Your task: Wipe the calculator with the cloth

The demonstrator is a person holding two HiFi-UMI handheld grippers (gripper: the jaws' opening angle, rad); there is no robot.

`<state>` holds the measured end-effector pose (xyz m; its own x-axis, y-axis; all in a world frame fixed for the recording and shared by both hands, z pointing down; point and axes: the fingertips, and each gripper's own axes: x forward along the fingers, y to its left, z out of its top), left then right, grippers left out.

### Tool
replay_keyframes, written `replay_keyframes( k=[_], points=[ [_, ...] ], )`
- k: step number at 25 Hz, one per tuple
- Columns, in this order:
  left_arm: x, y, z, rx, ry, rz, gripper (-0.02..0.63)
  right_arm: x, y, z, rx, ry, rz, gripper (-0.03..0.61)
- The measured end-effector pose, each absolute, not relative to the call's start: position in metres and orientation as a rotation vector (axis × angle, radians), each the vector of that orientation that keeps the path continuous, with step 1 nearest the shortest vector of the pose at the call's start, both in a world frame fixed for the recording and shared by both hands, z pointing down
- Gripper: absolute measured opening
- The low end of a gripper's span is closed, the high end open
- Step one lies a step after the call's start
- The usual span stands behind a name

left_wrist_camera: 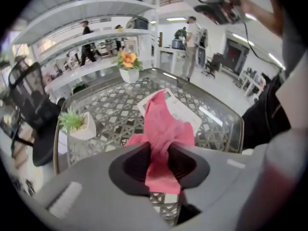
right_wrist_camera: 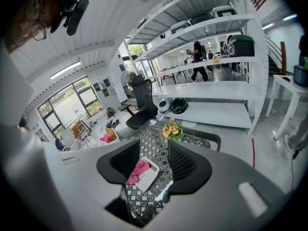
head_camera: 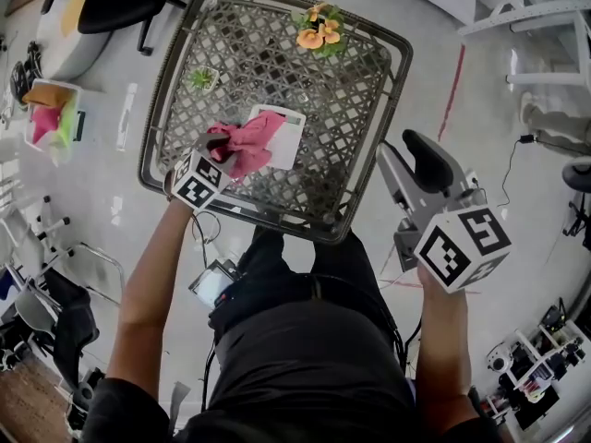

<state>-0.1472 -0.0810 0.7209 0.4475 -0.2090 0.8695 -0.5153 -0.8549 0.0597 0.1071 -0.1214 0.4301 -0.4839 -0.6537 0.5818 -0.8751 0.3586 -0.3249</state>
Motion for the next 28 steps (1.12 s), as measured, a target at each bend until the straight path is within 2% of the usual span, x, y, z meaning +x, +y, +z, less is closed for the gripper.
replay_keyframes(
  k=[4,11,20,28],
  points=[
    [-0.154,-0.086,0.725,2.189,-0.834,1.058,0.155,0.104,-0.12,0.432,1.34,-2.273,0.877,0.183],
    [-0.117,-0.07,0.736,2.017,-0.9,0.804,0.155,0.104,-0.117,0.437,1.338,-2.265,0.892,0.181],
    [-0.096,-0.066,0.736,2.019,-0.892,0.8,0.155,0.11,-0.118,0.44,1.347,-2.27,0.902,0.181],
    [-0.035,-0.044,0.734,2.1,-0.735,0.853,0.155,0.122,-0.115,0.441,1.36,-2.262,0.915,0.181]
  ],
)
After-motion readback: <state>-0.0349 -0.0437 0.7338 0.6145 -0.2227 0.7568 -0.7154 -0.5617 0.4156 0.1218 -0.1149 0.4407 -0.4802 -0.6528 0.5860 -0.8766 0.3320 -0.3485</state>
